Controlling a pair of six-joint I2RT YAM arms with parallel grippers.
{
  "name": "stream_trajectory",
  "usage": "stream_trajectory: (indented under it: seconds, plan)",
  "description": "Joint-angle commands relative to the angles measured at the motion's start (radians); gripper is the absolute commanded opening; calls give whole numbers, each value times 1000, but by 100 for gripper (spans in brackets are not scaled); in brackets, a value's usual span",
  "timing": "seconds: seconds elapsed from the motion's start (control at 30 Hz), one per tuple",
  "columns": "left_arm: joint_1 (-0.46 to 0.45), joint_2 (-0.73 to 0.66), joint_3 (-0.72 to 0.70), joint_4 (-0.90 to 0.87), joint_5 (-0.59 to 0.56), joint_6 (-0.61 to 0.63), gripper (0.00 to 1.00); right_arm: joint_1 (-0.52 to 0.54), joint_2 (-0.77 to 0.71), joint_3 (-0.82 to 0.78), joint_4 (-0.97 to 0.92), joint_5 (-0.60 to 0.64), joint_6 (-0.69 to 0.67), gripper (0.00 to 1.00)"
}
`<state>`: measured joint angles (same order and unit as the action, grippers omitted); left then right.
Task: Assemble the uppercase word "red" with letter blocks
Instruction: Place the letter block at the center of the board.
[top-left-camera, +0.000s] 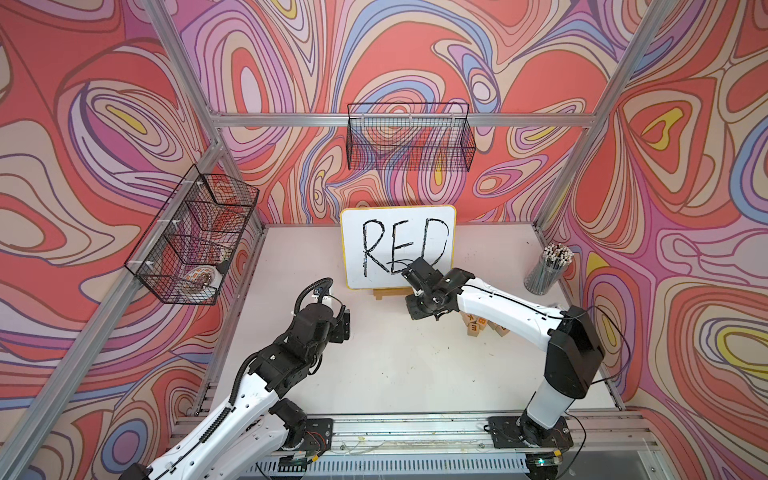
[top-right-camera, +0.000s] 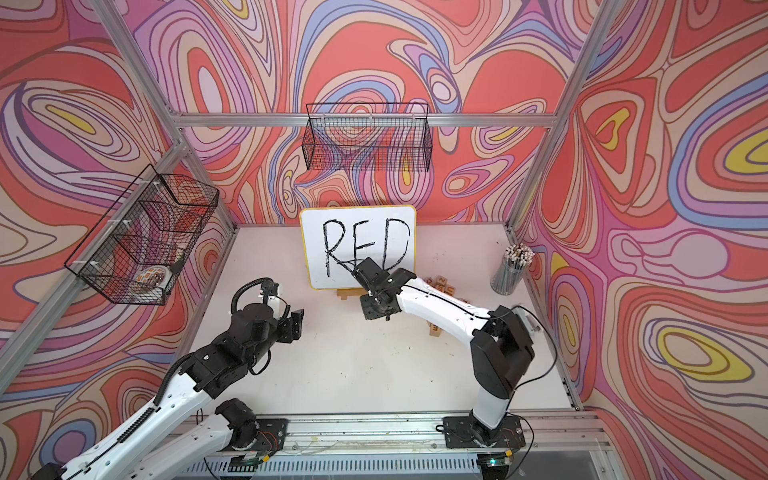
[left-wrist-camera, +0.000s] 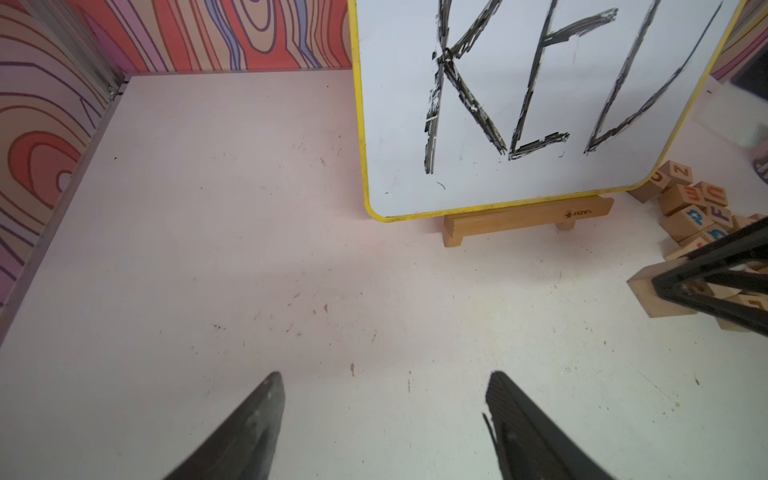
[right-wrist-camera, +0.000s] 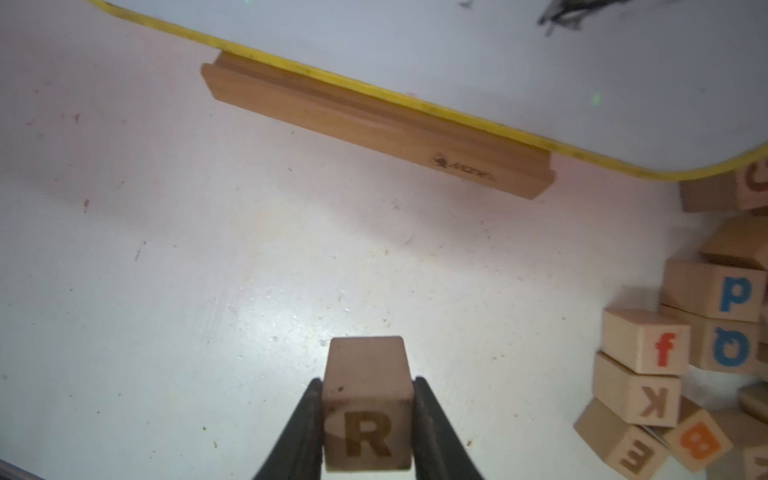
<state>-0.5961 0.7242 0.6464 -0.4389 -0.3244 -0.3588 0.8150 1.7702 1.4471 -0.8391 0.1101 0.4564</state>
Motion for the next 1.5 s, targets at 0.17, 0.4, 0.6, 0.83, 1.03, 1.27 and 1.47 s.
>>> stream_trajectory:
  seconds: [0.17, 0.4, 0.6, 0.83, 1.03, 1.27, 1.47]
  plan:
    - [-4, -41, -5, -121, -75, -86, 79, 110, 165, 130, 45, 19, 190, 17]
    - [-3, -48, -11, -118, -87, -91, 79, 147, 269, 226, 9, 28, 300, 17]
    - [-4, -35, -11, -109, -84, -87, 79, 160, 328, 271, 7, 38, 347, 17]
    - [-4, -33, -17, -99, -87, -86, 79, 161, 382, 315, 12, 40, 359, 19]
    - [-4, -33, -16, -97, -88, -85, 79, 161, 425, 343, 11, 28, 360, 19]
    - [-4, -33, -20, -95, -91, -85, 79, 161, 438, 353, 18, 22, 375, 20]
    - [-4, -33, -19, -89, -93, -80, 79, 162, 447, 353, 26, 14, 386, 20]
